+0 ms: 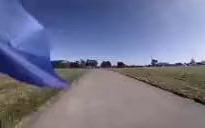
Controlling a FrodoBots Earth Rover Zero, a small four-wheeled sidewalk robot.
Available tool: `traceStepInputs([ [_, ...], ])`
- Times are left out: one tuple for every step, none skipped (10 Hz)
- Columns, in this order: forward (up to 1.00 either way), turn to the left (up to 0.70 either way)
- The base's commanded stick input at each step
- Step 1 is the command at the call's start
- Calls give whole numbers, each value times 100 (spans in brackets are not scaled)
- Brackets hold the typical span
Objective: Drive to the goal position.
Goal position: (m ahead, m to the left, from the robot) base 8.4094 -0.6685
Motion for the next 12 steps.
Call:
traceStepInputs([
  [100, 0],
  [100, 0],
  [100, 0],
  [100, 0],
  [100, 0],
  [100, 0],
  [100, 0],
  [100, 0],
  [100, 0],
  [100, 0],
  [100, 0],
  [100, 0],
])
